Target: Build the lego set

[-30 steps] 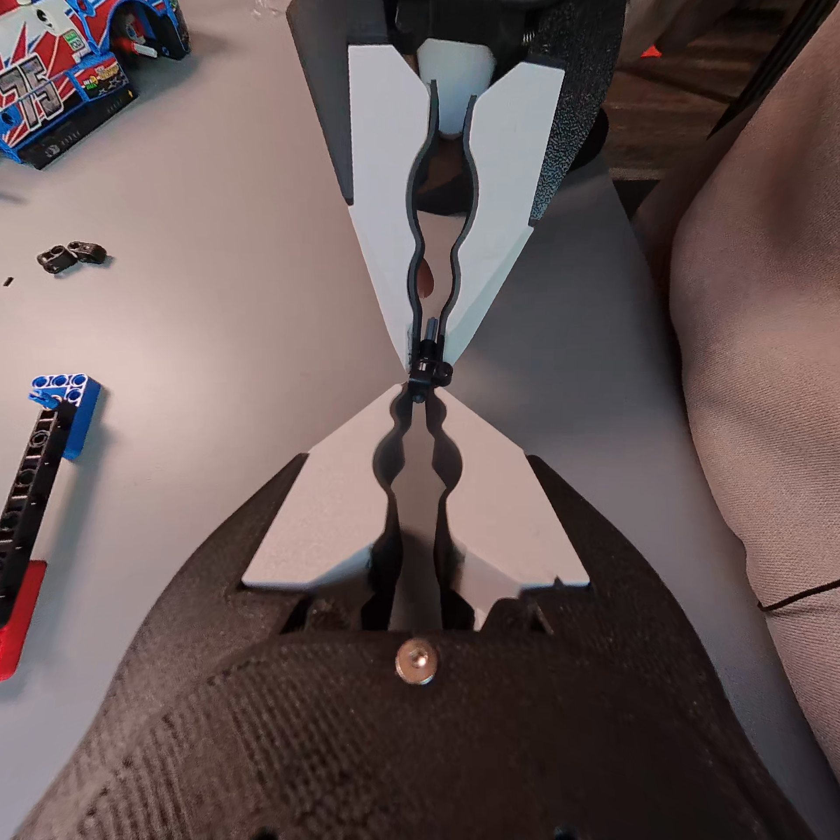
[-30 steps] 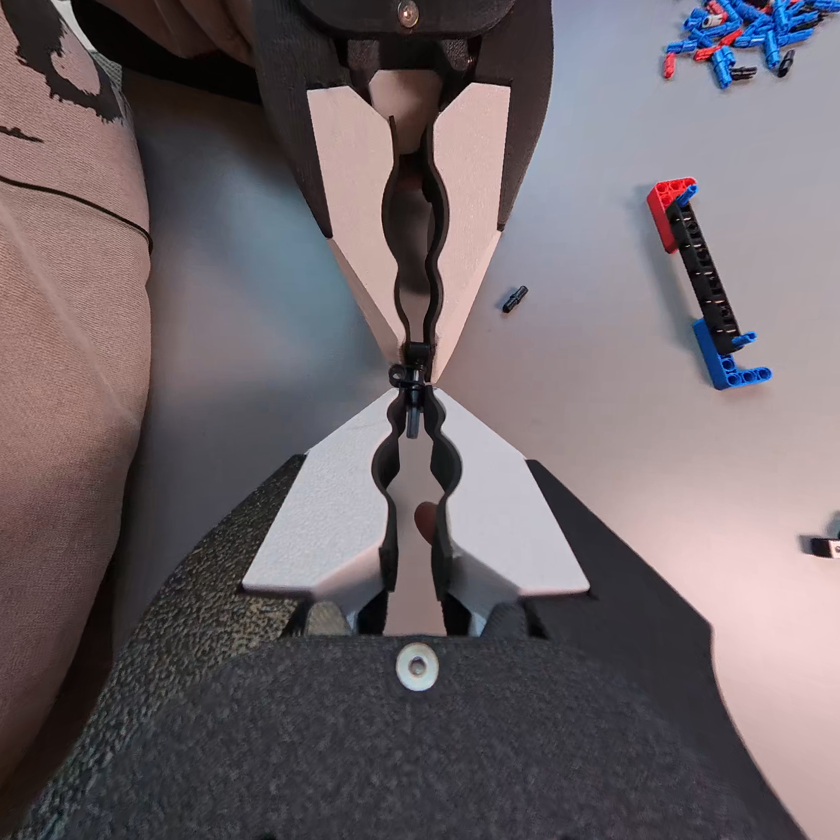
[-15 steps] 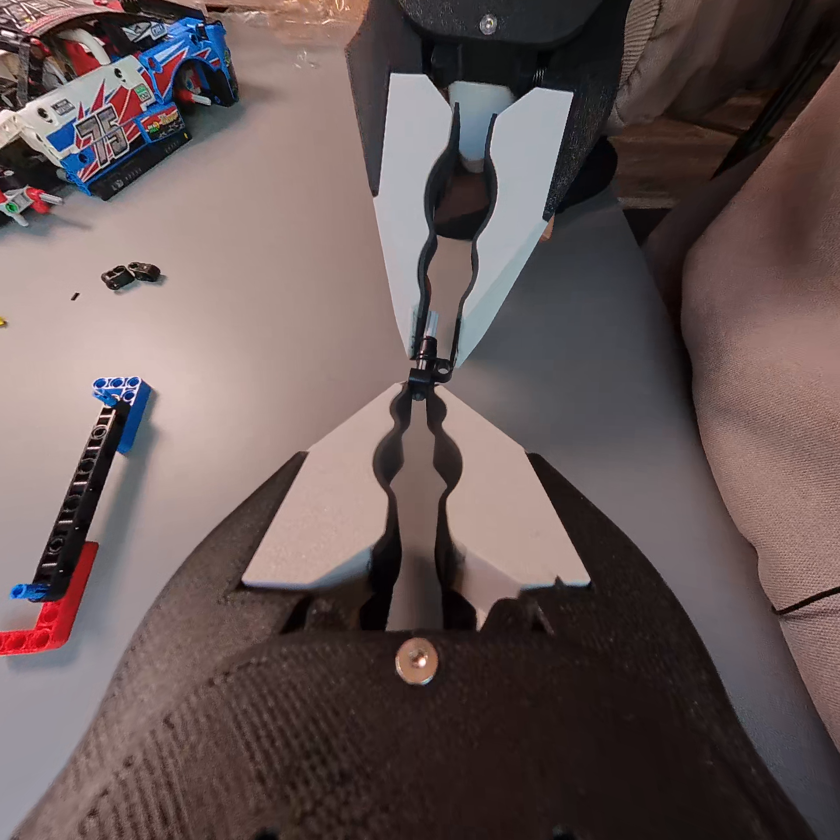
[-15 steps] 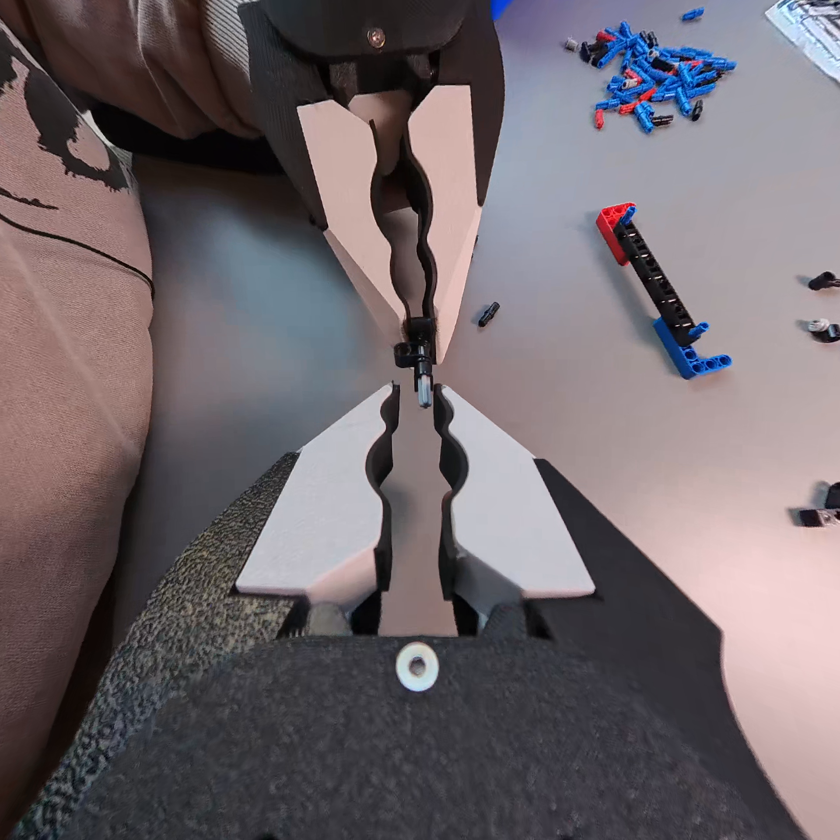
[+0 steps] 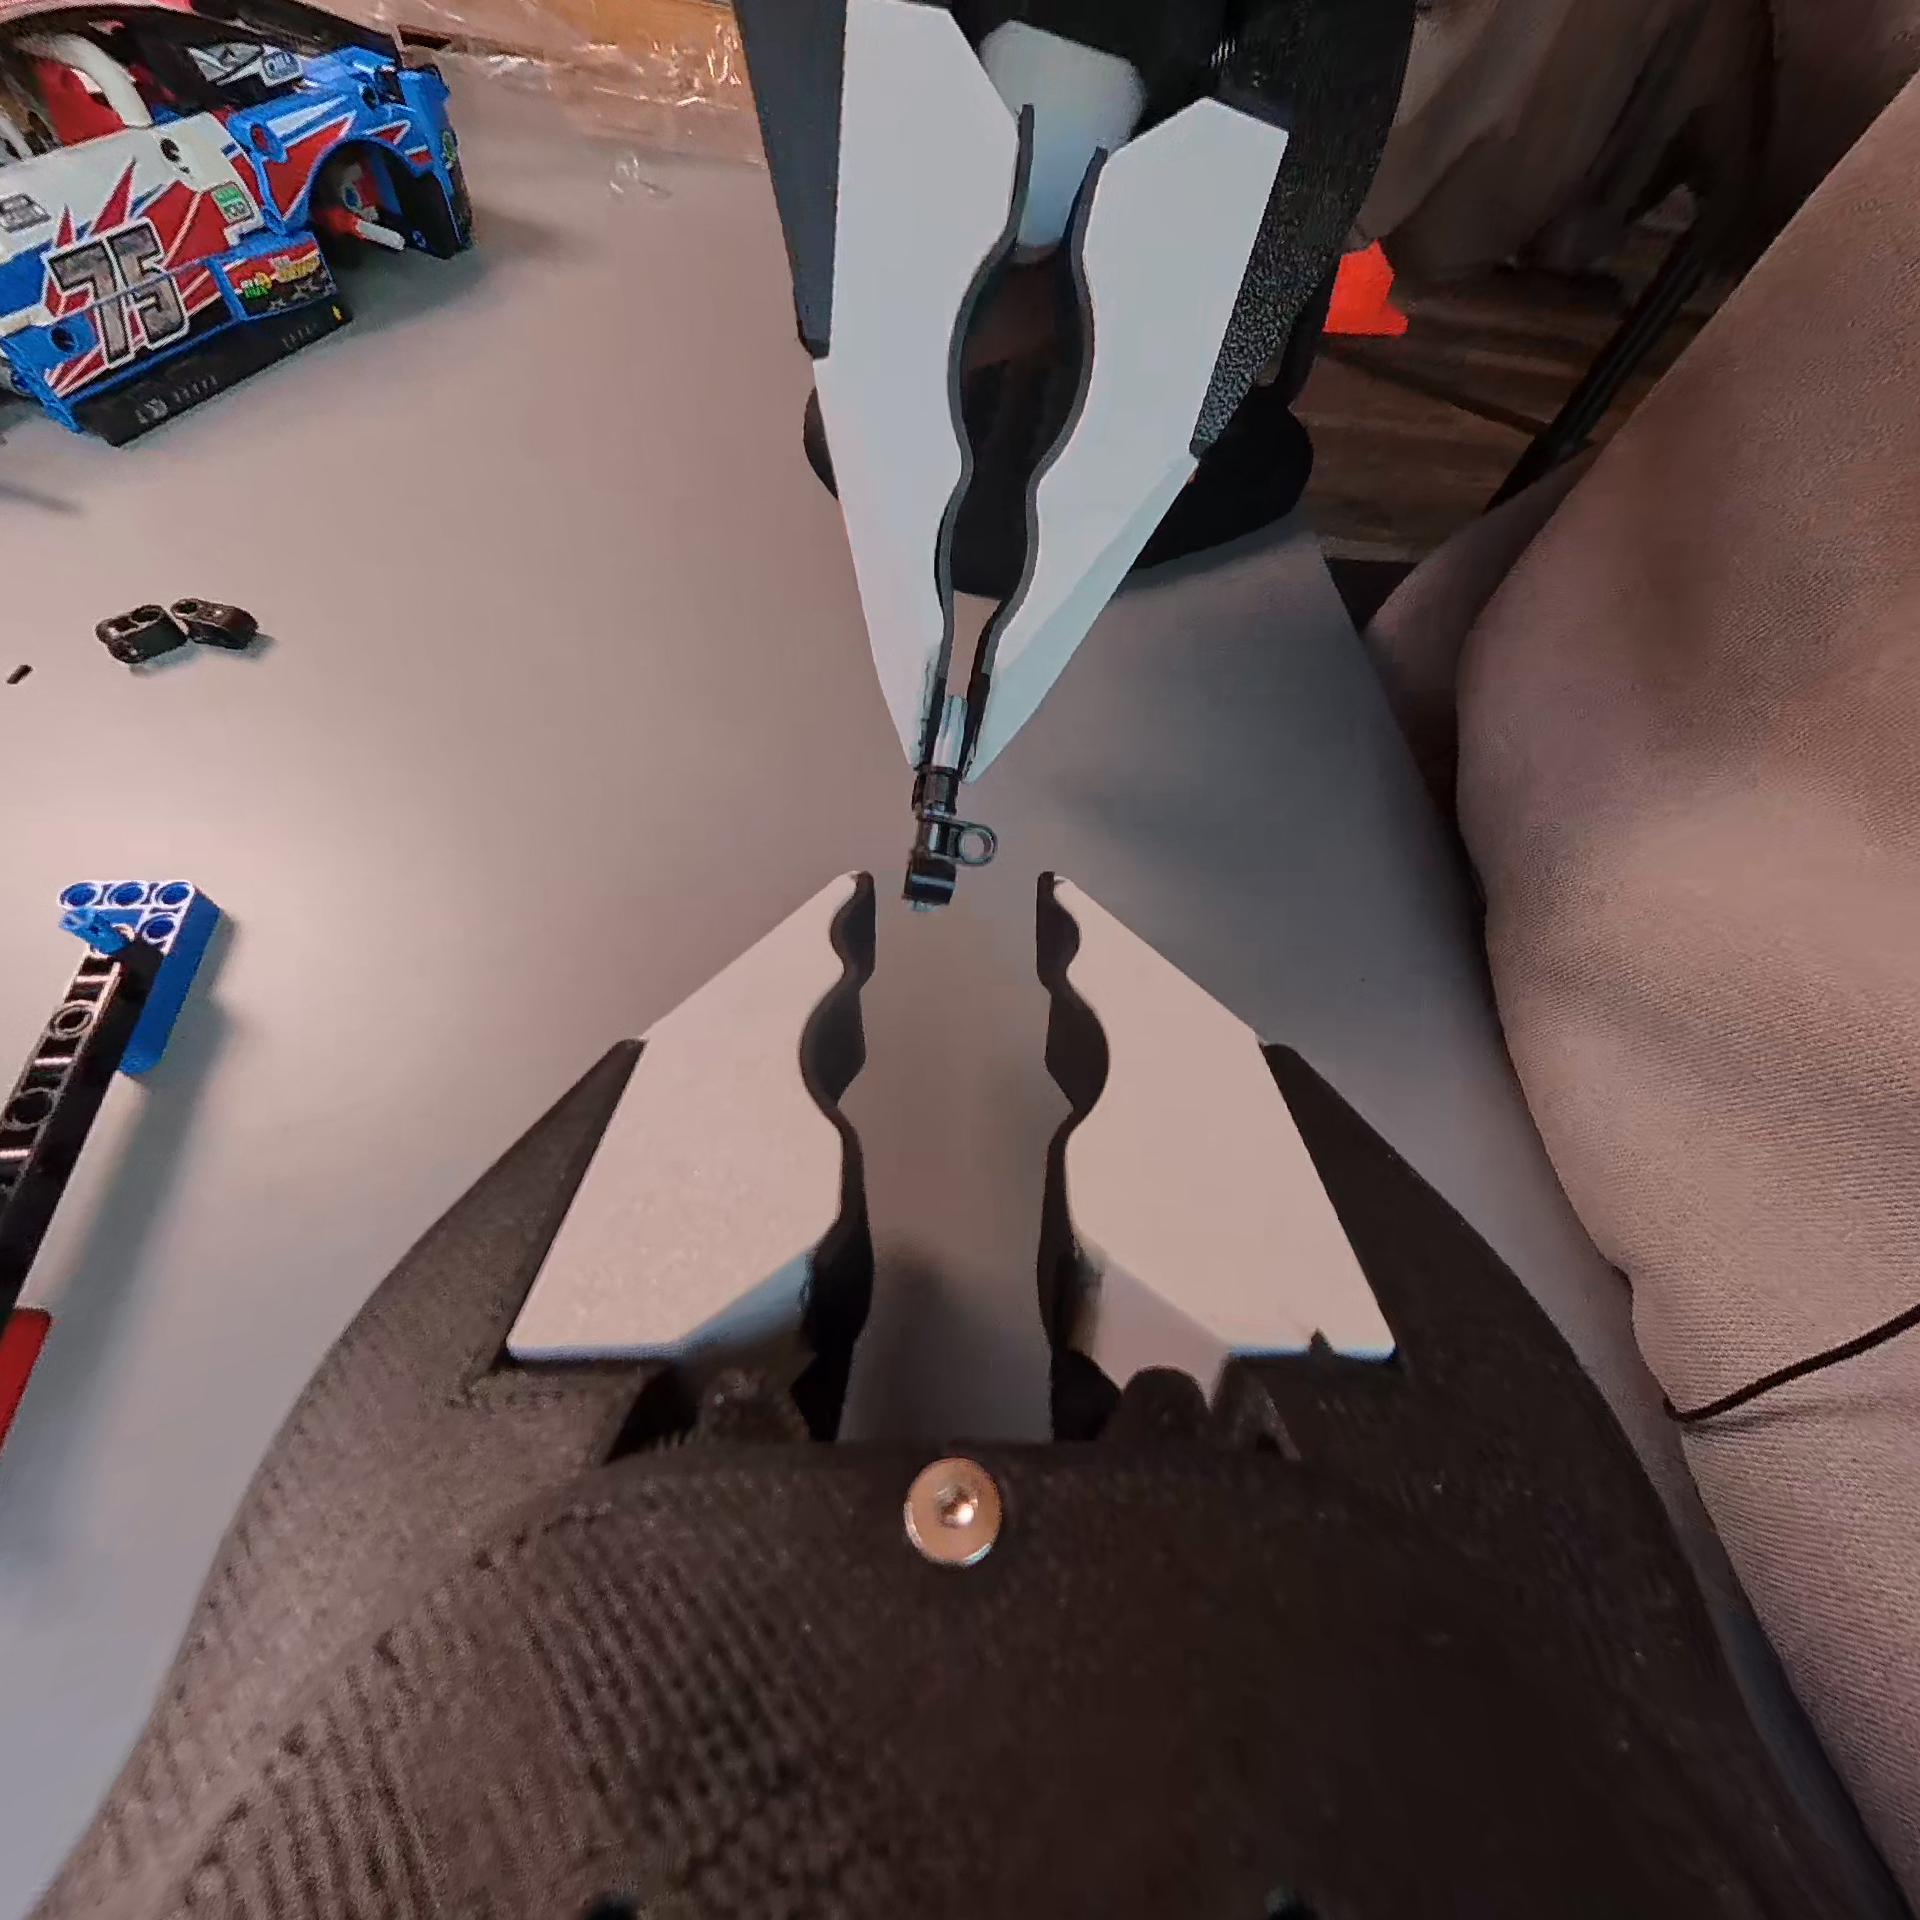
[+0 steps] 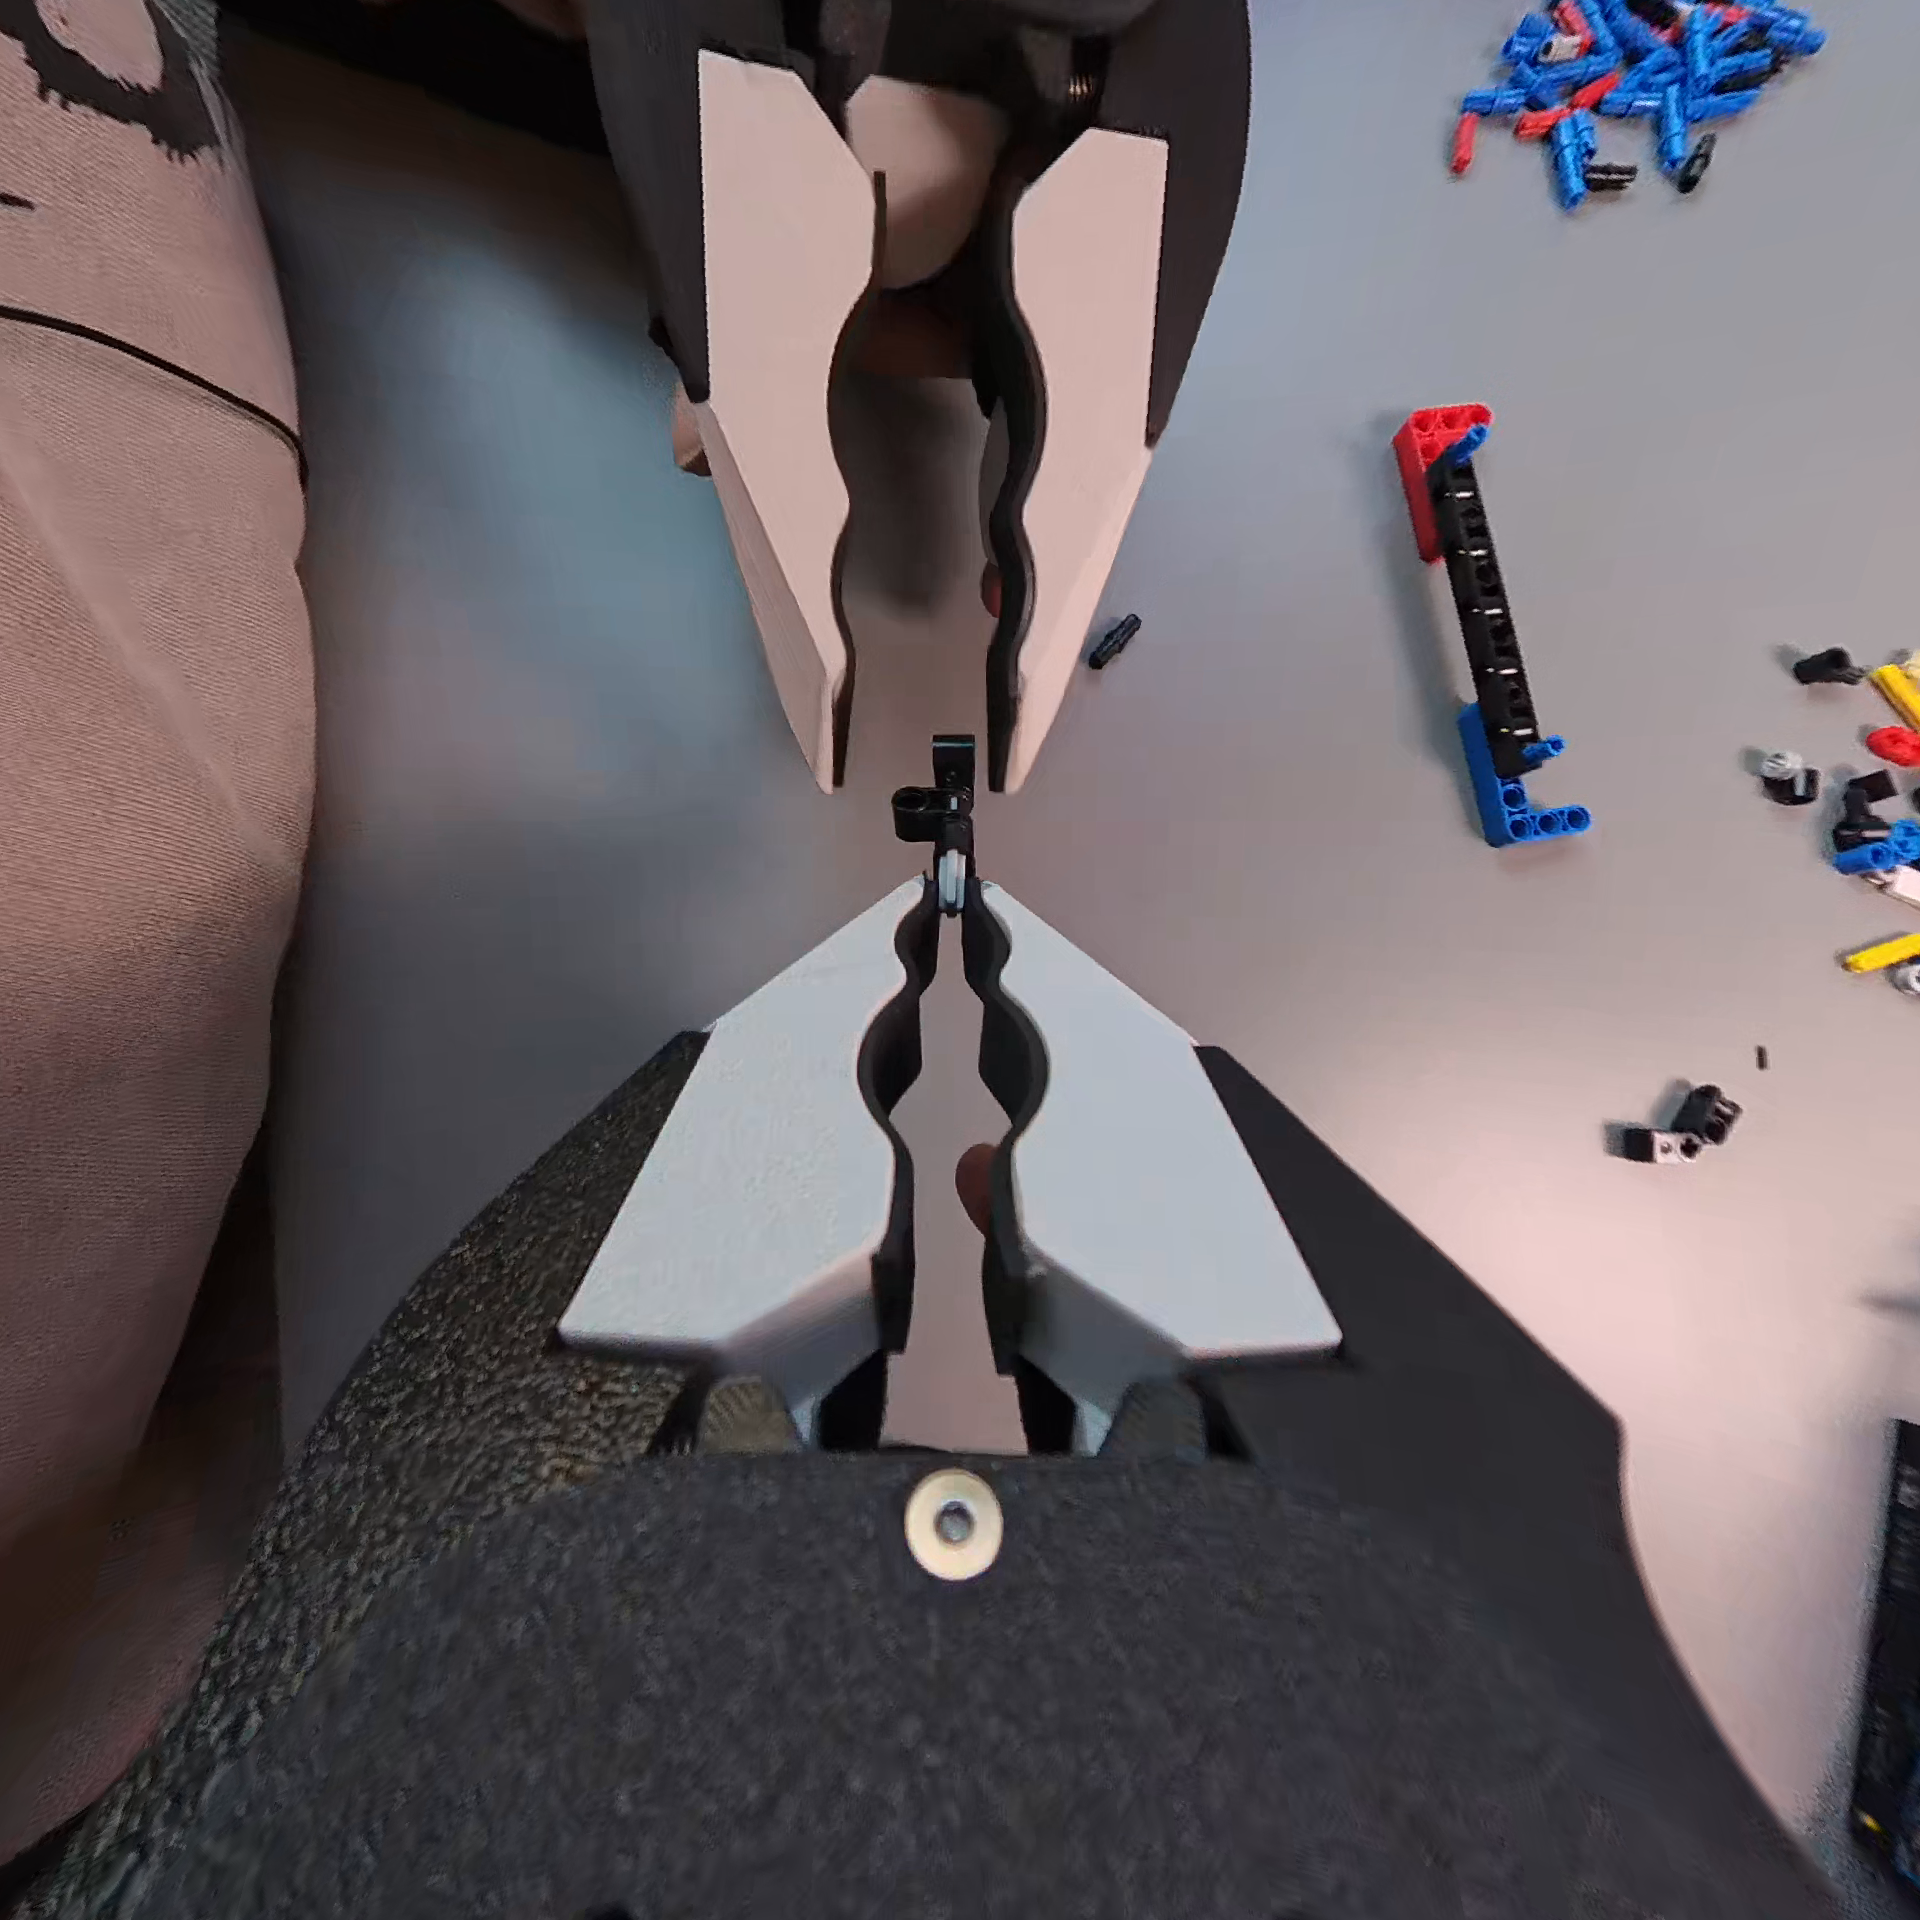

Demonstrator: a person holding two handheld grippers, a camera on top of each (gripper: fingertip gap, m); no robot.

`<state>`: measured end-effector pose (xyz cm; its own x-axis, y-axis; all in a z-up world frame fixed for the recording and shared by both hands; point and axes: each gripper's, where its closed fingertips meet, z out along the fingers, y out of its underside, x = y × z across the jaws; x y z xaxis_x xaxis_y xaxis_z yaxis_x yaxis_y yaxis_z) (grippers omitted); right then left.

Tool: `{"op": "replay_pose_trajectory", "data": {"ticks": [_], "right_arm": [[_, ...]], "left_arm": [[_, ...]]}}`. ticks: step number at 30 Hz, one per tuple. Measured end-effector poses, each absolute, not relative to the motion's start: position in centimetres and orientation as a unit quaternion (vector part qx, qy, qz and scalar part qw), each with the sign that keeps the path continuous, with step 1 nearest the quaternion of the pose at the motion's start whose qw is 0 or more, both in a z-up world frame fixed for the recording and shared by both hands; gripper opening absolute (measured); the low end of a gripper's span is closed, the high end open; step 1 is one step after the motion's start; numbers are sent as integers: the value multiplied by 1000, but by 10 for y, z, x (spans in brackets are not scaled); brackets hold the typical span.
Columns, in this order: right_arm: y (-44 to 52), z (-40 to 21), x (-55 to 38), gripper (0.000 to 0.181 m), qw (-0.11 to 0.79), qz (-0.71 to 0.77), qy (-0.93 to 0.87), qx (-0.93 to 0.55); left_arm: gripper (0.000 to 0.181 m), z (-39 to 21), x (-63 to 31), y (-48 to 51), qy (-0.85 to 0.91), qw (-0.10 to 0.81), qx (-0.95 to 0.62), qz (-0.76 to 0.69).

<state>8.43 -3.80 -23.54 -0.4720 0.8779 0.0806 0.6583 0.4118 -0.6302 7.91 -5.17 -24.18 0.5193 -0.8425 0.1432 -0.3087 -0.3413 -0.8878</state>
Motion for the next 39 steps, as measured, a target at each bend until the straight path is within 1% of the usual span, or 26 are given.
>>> {"op": "replay_pose_trajectory", "data": {"ticks": [1,2,3,6,8,10,11,13,14,19,21,22,27,39], "right_arm": [[-42,-235,83,2,192,266,-821,-467],[-45,-235,81,2,186,259,-826,-464],[-46,-235,79,2,185,254,-832,-457],[-47,-233,75,3,191,255,-835,-449],[-46,-227,70,4,212,280,-819,-454],[-49,-216,67,12,225,319,-800,-455],[-49,-213,67,12,233,326,-794,-458],[-45,-209,65,4,252,329,-787,-458],[-47,-207,65,4,255,336,-785,-455],[-49,-218,69,3,215,316,-800,-462],[-46,-225,71,3,201,283,-815,-464],[-45,-227,72,3,198,268,-822,-463],[-49,-233,68,3,170,240,-839,-458],[-56,-254,70,3,127,233,-849,-457]], "left_arm": [[29,-243,82,-52,387,430,-758,-302],[24,-244,84,-52,394,431,-758,-290],[15,-245,85,-51,400,434,-758,-277],[15,-246,83,-51,406,437,-760,-259],[15,-241,79,-49,393,447,-758,-268],[15,-237,78,-48,379,451,-755,-287],[15,-233,78,-48,373,455,-752,-296],[15,-230,79,-47,370,462,-746,-304],[15,-229,80,-48,371,463,-745,-306],[17,-241,82,-50,380,442,-756,-298],[26,-244,81,-49,379,438,-762,-291],[26,-243,80,-48,378,442,-761,-288],[13,-245,84,-46,389,443,-762,-269],[13,-267,87,-52,408,376,-788,-265]]}}
